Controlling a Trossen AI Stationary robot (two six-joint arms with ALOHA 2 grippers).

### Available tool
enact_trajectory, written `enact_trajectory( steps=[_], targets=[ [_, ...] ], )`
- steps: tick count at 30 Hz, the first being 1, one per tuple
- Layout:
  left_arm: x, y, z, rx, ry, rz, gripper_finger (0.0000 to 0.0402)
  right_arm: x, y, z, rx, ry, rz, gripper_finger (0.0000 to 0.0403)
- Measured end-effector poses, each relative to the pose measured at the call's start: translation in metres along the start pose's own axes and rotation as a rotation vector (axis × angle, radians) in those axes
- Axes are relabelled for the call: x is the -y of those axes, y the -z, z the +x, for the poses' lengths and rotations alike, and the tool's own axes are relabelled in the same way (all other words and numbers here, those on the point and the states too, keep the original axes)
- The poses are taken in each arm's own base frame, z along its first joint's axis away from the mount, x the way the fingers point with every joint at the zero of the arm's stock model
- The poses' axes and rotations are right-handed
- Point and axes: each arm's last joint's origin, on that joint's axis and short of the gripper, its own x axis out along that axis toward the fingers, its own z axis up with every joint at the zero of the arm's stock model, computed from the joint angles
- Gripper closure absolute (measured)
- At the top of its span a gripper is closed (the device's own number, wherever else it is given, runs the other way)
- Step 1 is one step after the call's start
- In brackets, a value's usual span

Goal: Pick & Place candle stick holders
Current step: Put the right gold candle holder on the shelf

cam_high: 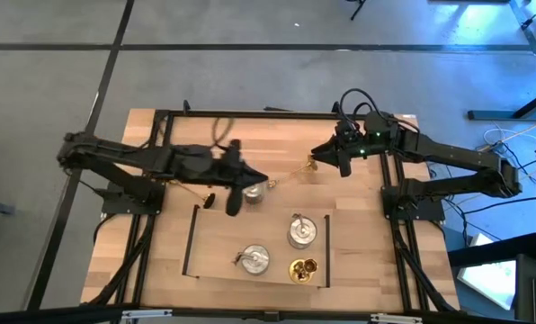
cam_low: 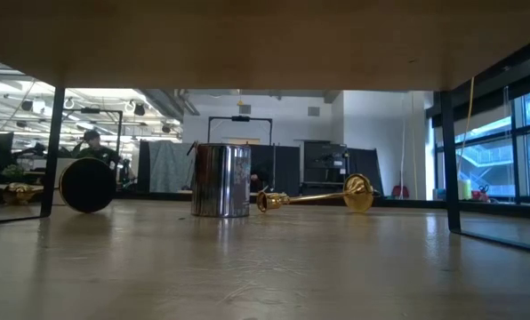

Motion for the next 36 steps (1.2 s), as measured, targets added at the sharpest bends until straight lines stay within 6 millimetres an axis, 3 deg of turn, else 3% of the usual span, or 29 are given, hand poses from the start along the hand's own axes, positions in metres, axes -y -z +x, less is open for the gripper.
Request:
enact_trajectory(
  steps=[7, 11, 16, 21, 28, 36],
  targets=[
    [-0.031, 0.035, -0.032, 0.203, 0.028, -0.141, 0.0399, 0.018, 0.004, 0.021, -0.099, -0.005, 0.013, 0.0255],
    [-0.043, 0.053, -0.039, 0.224, 0.017, -0.208, 0.0400, 0.033, 0.004, 0.039, -0.217, 0.000, -0.018, 0.0255],
    [-0.047, 0.063, -0.041, 0.200, 0.008, -0.248, 0.0399, 0.039, -0.019, 0.061, -0.374, 0.057, -0.213, 0.0247],
    [-0.046, 0.064, -0.040, 0.199, 0.012, -0.268, 0.0399, 0.048, -0.039, 0.088, -0.573, 0.173, -0.421, 0.0206],
    [-0.046, 0.064, -0.040, 0.199, 0.018, -0.308, 0.0400, 0.079, -0.016, 0.121, -0.923, 0.195, -0.501, 0.0175],
    [-0.046, 0.064, -0.040, 0.195, 0.022, -0.327, 0.0399, 0.087, 0.000, 0.153, -0.904, 0.147, -0.580, 0.0184]
  ],
)
